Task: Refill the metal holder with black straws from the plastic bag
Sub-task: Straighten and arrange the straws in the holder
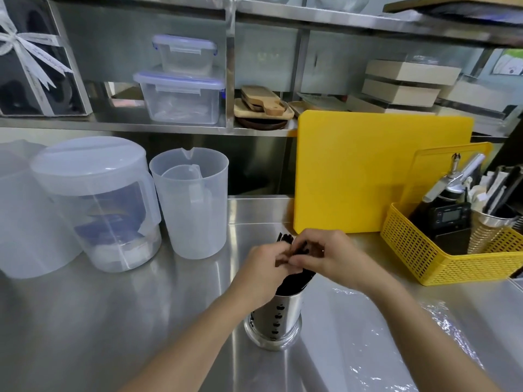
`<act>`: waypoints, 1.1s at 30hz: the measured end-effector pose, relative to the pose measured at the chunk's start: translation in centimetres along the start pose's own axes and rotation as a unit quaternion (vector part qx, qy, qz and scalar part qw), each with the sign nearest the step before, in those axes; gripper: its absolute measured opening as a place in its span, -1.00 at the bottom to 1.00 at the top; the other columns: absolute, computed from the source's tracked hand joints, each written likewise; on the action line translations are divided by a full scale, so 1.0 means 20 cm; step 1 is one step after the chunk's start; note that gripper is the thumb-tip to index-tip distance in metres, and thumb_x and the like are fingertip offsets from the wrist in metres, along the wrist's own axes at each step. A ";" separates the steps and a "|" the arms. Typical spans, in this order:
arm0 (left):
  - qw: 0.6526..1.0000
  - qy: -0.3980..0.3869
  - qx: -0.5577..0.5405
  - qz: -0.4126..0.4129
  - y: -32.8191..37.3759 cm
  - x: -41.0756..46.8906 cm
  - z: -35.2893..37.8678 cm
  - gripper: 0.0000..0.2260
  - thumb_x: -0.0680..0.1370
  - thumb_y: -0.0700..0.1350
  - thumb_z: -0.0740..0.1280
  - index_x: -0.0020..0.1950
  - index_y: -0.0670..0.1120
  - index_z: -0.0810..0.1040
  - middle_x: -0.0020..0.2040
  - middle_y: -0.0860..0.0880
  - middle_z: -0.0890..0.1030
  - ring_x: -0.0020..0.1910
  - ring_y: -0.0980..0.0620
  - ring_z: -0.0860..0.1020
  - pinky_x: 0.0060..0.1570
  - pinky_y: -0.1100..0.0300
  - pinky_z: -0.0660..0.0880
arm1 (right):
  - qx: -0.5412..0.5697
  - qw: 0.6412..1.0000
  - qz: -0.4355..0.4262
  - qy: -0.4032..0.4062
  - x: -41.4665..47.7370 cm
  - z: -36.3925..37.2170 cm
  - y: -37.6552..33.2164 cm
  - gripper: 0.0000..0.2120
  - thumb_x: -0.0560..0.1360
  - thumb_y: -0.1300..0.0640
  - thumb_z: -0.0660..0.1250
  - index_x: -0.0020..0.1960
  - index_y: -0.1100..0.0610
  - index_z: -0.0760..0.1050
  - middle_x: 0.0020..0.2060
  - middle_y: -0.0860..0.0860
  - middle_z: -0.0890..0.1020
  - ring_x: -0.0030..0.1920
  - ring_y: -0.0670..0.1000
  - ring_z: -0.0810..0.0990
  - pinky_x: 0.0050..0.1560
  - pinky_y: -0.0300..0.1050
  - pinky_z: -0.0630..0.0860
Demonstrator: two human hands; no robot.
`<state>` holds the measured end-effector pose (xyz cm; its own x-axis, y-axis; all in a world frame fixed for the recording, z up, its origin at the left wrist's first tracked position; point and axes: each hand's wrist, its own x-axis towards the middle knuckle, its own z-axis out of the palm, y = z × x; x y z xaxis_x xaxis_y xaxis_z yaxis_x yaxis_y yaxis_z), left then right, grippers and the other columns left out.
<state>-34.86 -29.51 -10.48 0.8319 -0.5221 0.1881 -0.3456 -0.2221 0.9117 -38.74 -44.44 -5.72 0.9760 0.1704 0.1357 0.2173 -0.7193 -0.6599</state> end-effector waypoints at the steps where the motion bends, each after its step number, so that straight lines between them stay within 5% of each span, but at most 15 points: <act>1: 1.000 -0.006 0.008 -0.010 -0.02 -0.01 -0.01 -0.97 0.43 -0.24 0.38 -0.17 -0.14 0.55 -0.28 -0.11 0.61 -0.30 0.06 0.52 -0.25 0.28 0.41 | 0.017 1.000 -0.004 0.008 0.00 0.01 0.01 -0.92 0.42 0.09 0.41 -0.12 -0.02 0.54 -0.38 -0.09 0.54 -0.37 -0.18 0.43 -0.40 -0.37 0.34; 5: 0.997 -0.045 0.052 -0.026 -0.07 -0.02 0.00 -0.89 0.41 -0.24 0.39 -0.10 -0.13 0.52 -0.19 -0.17 0.62 -0.21 -0.03 0.55 -0.05 0.03 0.47 | 0.036 0.999 0.000 -0.003 0.03 0.03 0.05 -0.87 0.43 0.15 0.40 -0.26 -0.05 0.58 -0.32 -0.03 0.64 -0.31 -0.11 0.53 -0.31 -0.31 0.42; 9: 0.999 -0.026 0.019 -0.013 -0.07 -0.01 0.01 -0.70 0.42 -0.23 0.38 0.01 0.13 0.46 -0.12 -0.05 0.67 -0.11 0.09 0.60 -0.05 0.29 0.46 | 0.031 0.999 -0.006 -0.025 0.05 0.03 0.06 -0.84 0.39 0.08 0.44 -0.29 -0.17 0.58 -0.29 -0.09 0.64 -0.27 -0.13 0.53 -0.28 -0.31 0.43; 13: 0.999 -0.034 0.028 -0.002 -0.08 0.00 -0.03 -0.74 0.42 -0.14 0.41 0.06 0.09 0.51 -0.07 0.13 0.65 -0.06 0.29 0.56 -0.07 0.52 0.40 | 0.063 0.996 -0.027 0.056 0.07 -0.03 0.08 -0.93 0.40 0.02 0.41 -0.18 -0.16 0.58 -0.20 -0.07 0.61 -0.25 -0.18 0.47 -0.25 -0.39 0.36; 16: 0.999 0.019 0.001 0.041 -0.07 0.01 -0.10 -0.83 0.46 -0.11 0.38 -0.04 0.16 0.54 -0.10 0.16 0.64 -0.07 0.29 0.57 -0.01 0.48 0.41 | 0.071 0.988 0.008 0.135 0.10 -0.05 0.12 -0.89 0.44 0.16 0.38 -0.17 -0.05 0.58 -0.19 -0.07 0.62 -0.18 -0.10 0.51 -0.22 -0.30 0.37; 21: 0.988 0.146 0.021 0.050 -0.07 0.09 -0.19 -0.80 0.51 -0.19 0.29 -0.14 0.13 0.54 -0.21 0.15 0.63 -0.15 0.19 0.58 -0.13 0.45 0.45 | 0.073 0.992 0.082 0.058 0.18 -0.04 0.19 -0.94 0.46 0.19 0.36 -0.09 0.15 0.60 -0.12 -0.01 0.63 -0.09 -0.01 0.54 -0.12 -0.22 0.43; 26: 0.995 0.054 0.089 0.000 -0.07 0.19 -0.18 -0.74 0.50 -0.16 0.32 0.18 0.02 0.47 0.04 0.10 0.54 0.05 0.17 0.48 0.10 0.32 0.37 | 0.059 0.991 0.119 -0.003 0.25 -0.01 0.21 -0.77 0.48 0.37 0.20 -0.03 0.15 0.57 -0.12 0.14 0.64 -0.19 -0.04 0.56 -0.26 -0.34 0.42; 33: 0.989 -0.026 0.141 -0.035 -0.08 0.25 -0.11 -0.60 0.48 -0.17 0.35 0.29 0.04 0.36 0.25 0.02 0.49 0.25 0.07 0.41 0.13 0.24 0.28 | 0.057 0.993 0.099 -0.021 0.28 0.01 0.23 -0.84 0.46 0.19 0.35 0.04 0.12 0.59 -0.07 0.10 0.65 -0.14 -0.08 0.56 -0.16 -0.25 0.46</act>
<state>-29.22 -30.05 -10.18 0.8368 -0.5379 0.1023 -0.4015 -0.4758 0.7826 -32.23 -46.72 -8.15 0.9974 0.0636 -0.0348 0.0159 -0.6607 -0.7505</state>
